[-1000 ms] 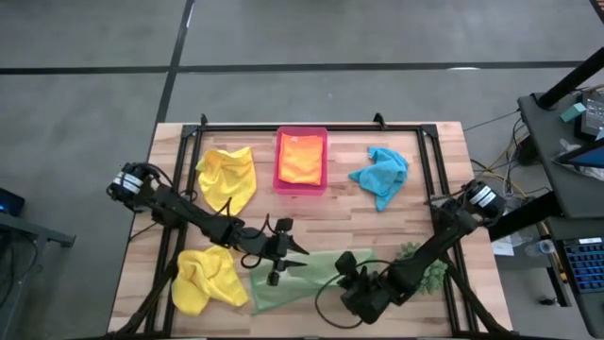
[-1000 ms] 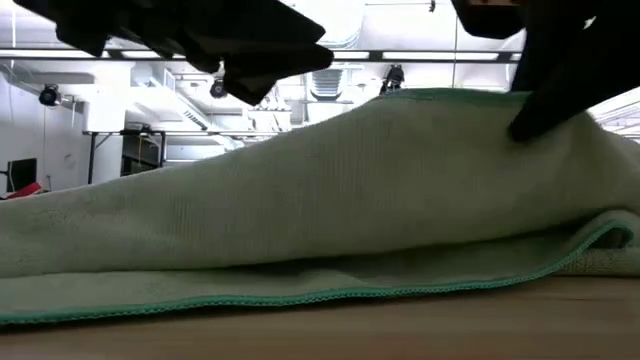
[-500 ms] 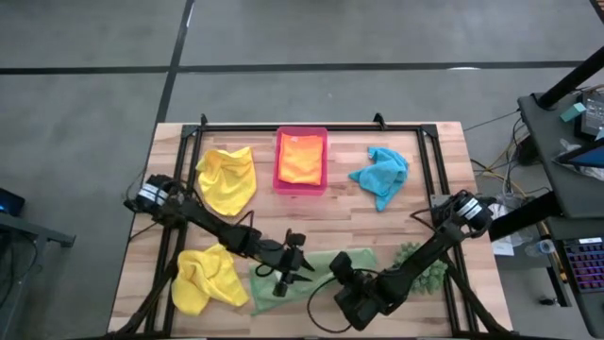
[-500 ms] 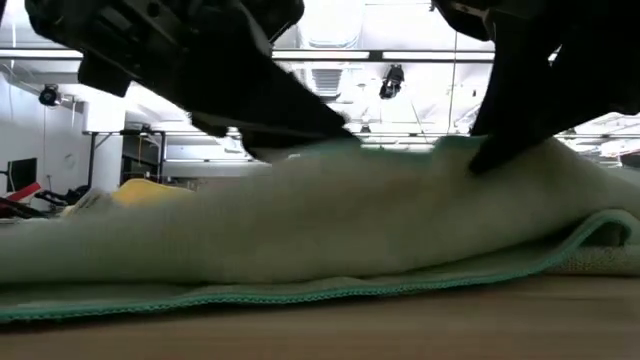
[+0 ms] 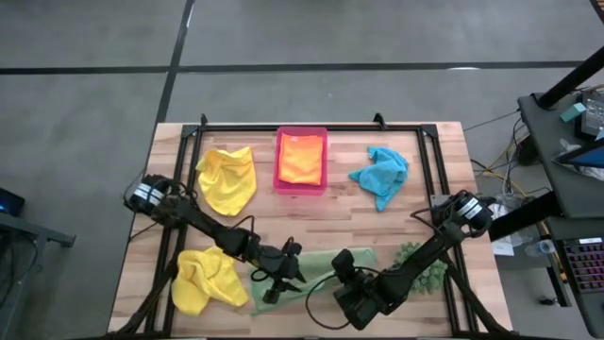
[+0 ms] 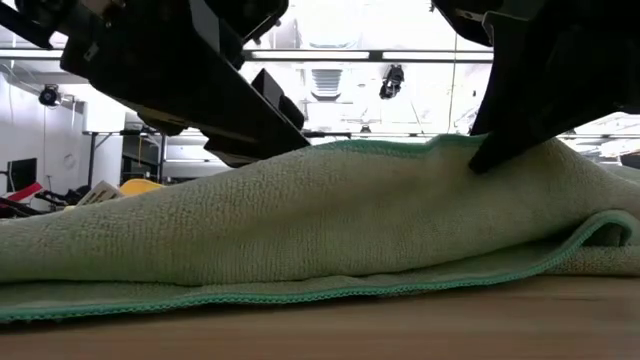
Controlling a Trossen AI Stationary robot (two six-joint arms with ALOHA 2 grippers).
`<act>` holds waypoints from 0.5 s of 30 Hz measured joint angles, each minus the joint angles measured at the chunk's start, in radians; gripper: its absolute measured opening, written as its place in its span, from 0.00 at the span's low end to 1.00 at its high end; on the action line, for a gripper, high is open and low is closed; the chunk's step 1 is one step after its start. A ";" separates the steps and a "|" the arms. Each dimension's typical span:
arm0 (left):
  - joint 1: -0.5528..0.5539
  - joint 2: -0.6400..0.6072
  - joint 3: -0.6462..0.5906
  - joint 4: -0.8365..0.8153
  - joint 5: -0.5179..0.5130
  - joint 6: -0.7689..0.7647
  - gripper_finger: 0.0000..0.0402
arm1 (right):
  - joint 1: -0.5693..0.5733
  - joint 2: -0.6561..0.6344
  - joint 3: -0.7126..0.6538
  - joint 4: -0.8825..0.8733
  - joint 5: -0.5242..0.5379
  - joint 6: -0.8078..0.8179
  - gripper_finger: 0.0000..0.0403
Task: Fold microfiber towels
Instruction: Fold the green towel
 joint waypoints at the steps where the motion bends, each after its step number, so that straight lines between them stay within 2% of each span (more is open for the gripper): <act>1: 0.000 0.008 0.006 0.006 0.001 0.000 0.31 | 0.000 0.000 0.000 0.000 0.000 0.001 0.02; 8: 0.000 0.038 0.013 0.030 0.066 -0.042 0.31 | 0.000 0.000 0.000 -0.002 0.000 0.018 0.02; 15: 0.002 0.063 0.008 0.026 0.220 -0.163 0.31 | -0.003 0.000 -0.001 -0.018 0.017 0.052 0.02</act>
